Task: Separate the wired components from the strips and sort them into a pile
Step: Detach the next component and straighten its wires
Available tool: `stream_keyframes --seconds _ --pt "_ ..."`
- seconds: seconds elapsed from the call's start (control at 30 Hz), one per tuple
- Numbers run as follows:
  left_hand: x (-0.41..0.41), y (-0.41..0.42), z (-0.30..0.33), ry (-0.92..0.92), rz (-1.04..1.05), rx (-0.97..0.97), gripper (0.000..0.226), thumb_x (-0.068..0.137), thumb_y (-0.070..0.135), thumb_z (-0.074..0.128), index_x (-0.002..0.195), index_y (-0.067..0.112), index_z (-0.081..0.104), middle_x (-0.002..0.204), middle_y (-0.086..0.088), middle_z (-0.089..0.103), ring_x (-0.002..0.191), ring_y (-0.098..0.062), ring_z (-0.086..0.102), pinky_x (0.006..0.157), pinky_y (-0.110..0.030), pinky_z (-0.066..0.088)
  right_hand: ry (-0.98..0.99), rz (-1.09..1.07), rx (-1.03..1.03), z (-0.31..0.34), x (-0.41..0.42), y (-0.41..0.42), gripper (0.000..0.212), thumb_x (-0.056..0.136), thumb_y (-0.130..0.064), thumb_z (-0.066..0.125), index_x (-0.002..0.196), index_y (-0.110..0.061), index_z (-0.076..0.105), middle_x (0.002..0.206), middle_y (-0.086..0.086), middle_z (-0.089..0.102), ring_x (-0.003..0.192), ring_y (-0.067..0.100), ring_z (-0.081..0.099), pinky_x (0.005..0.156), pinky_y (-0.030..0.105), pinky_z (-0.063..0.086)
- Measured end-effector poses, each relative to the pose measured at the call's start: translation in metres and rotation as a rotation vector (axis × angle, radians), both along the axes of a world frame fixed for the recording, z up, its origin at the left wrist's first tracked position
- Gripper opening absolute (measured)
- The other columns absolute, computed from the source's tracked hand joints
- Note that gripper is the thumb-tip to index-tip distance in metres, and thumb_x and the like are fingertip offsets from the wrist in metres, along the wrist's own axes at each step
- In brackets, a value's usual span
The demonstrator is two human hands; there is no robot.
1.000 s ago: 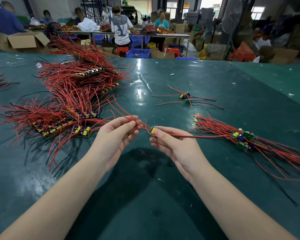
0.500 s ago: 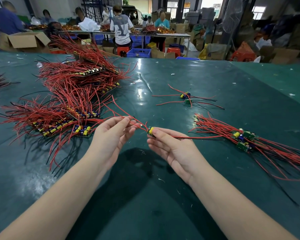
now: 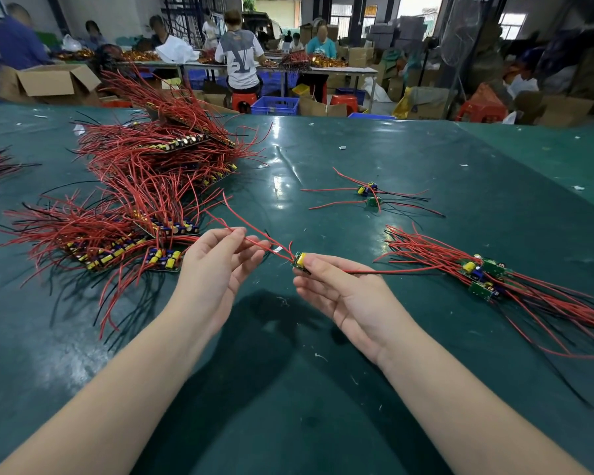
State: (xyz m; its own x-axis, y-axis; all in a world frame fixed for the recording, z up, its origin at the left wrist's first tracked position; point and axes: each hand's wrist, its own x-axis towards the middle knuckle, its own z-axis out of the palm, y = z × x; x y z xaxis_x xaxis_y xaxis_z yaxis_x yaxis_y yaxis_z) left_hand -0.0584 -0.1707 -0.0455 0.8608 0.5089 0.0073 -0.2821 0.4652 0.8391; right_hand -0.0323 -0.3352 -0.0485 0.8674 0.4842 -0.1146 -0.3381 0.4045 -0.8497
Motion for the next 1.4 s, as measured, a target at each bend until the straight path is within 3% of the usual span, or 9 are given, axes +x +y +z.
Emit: stream_keyframes --seconds 0.2,0.33,0.47,0.57,0.7,0.87,1.07,1.23,1.4 --pt "0.001 0.005 0.001 -0.022 -0.011 -0.06 0.016 0.098 0.006 0.05 0.083 0.01 0.054 0.066 -0.002 0.068 0.067 -0.013 0.071 0.056 -0.017 0.054 0.012 -0.004 -0.005 0.0 0.001 -0.001 0.015 0.064 -0.015 0.076 0.076 -0.008 0.079 0.081 0.013 0.074 0.069 0.019 0.071 0.063 0.023 0.057" --pt "0.0 0.003 0.002 -0.009 0.033 0.009 0.021 0.098 0.004 0.049 0.078 0.012 0.048 0.06 0.001 0.064 0.063 -0.011 0.07 0.052 -0.015 0.052 -0.007 0.009 -0.008 0.002 0.001 -0.001 0.015 0.064 -0.016 0.076 0.076 -0.008 0.079 0.081 0.012 0.074 0.069 0.018 0.071 0.062 0.022 0.056" --pt "0.001 0.003 0.005 0.033 -0.016 -0.042 0.015 0.098 0.012 0.051 0.084 0.012 0.052 0.064 0.0 0.059 0.059 -0.01 0.067 0.053 -0.017 0.053 -0.024 -0.001 -0.022 0.001 0.0 -0.001 0.015 0.063 -0.016 0.076 0.075 -0.008 0.079 0.08 0.011 0.074 0.067 0.018 0.071 0.062 0.023 0.056" --pt "0.001 0.002 0.007 0.078 -0.136 -0.022 0.01 0.09 0.023 0.061 0.089 0.013 0.059 0.059 0.006 0.054 0.053 -0.006 0.059 0.054 -0.015 0.051 -0.03 0.0 -0.023 0.001 0.0 0.0 0.014 0.064 -0.015 0.075 0.075 -0.008 0.078 0.079 0.011 0.073 0.067 0.019 0.071 0.062 0.023 0.056" --pt "-0.002 -0.002 0.003 0.063 -0.228 0.102 0.016 0.07 0.021 0.068 0.084 0.012 0.07 0.064 0.004 0.06 0.058 -0.004 0.057 0.056 -0.013 0.05 -0.029 0.008 -0.026 0.001 0.0 0.001 0.014 0.064 -0.016 0.076 0.076 -0.009 0.079 0.078 0.01 0.073 0.067 0.019 0.071 0.062 0.023 0.056" --pt "-0.003 -0.001 0.001 0.016 -0.264 0.138 0.016 0.074 0.016 0.066 0.087 0.014 0.075 0.076 0.0 0.071 0.07 -0.007 0.067 0.066 -0.018 0.055 -0.03 0.018 -0.029 0.0 0.001 0.001 0.015 0.065 -0.017 0.076 0.077 -0.01 0.079 0.079 0.01 0.073 0.068 0.019 0.071 0.063 0.023 0.056" --pt "-0.006 -0.004 0.001 0.021 -0.162 0.229 0.017 0.089 0.001 0.057 0.091 0.011 0.07 0.069 -0.001 0.071 0.065 -0.006 0.067 0.062 -0.015 0.053 -0.077 0.048 -0.066 0.0 0.0 0.002 0.015 0.065 -0.018 0.076 0.078 -0.01 0.078 0.081 0.013 0.074 0.066 0.019 0.071 0.063 0.023 0.056" --pt "-0.005 -0.004 0.004 -0.009 -0.163 0.185 0.02 0.098 0.016 0.049 0.103 0.015 0.068 0.073 0.003 0.069 0.067 -0.009 0.068 0.064 -0.019 0.055 -0.065 0.03 -0.069 0.0 0.0 0.001 0.005 0.076 -0.01 0.073 0.078 -0.009 0.078 0.081 0.013 0.073 0.065 0.019 0.07 0.062 0.023 0.056" --pt "-0.004 -0.002 0.001 -0.01 -0.099 0.194 0.021 0.099 0.014 0.048 0.105 0.018 0.067 0.065 0.004 0.066 0.062 -0.007 0.066 0.062 -0.018 0.054 -0.075 0.055 -0.074 0.0 -0.002 0.002 0.015 0.065 -0.018 0.076 0.078 -0.009 0.078 0.08 0.012 0.074 0.064 0.018 0.07 0.061 0.022 0.056"
